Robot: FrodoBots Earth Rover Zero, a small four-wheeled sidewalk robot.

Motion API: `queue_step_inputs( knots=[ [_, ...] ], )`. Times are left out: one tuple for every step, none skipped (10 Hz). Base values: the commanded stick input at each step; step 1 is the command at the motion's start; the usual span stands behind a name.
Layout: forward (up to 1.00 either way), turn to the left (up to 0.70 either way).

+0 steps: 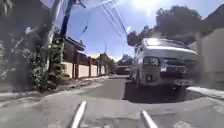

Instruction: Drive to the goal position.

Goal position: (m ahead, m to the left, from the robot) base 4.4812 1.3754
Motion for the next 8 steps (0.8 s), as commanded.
queue_step_inputs(
  knots=[
    [0.7, 0.15],
    [0.7, 0.13],
    [0.7, 0.13],
    [0.7, 0.05],
    [0.7, 0.08],
    [0.7, 0.03],
    [0.7, 0.04],
    [0.7, 0.1]
  ],
)
